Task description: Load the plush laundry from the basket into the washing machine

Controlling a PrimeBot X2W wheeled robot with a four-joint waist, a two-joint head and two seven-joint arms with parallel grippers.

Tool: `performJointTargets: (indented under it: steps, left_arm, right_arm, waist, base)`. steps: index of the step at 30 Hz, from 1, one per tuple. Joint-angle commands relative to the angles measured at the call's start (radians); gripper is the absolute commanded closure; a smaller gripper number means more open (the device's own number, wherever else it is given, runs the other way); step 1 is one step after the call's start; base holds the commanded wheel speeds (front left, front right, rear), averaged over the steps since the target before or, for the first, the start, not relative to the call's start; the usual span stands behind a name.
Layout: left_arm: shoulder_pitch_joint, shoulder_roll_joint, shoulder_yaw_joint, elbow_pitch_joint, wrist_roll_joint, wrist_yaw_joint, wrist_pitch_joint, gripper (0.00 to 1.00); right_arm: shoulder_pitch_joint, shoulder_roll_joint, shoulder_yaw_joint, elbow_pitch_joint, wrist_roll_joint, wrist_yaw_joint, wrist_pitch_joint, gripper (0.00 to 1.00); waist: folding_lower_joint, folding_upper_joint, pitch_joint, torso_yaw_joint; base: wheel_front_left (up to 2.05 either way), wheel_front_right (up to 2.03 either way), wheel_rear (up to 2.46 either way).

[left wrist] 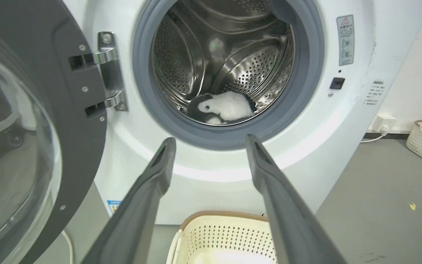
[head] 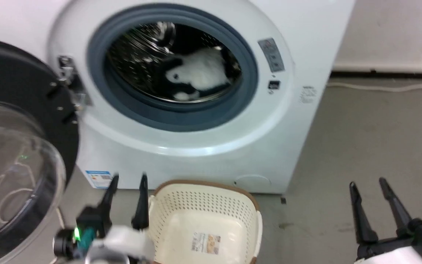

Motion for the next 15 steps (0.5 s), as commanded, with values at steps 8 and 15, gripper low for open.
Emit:
performJointTargets:
  steps: [8,15]
  left_arm:
    - [0.171,-0.026,-0.009,-0.056,0.010,0.041,-0.005,0.00]
    - [0.195,-0.031,-0.012,-0.087,0.035,0.034,-0.005,0.00]
  right_arm:
    - [0.050,0.015,0.023,0.007,-0.006,-0.001,-0.004,0.00]
    - [0.058,0.016,0.013,0.018,-0.012,-0.001,-0.004,0.00]
  waist:
    - [0.0003,0.0000,-0.052,0.054]
    - [0.0003,0.0000,-0.054,0.055]
  base:
    - [0.00,0.00,0.00]
    - [0.00,0.00,0.00]
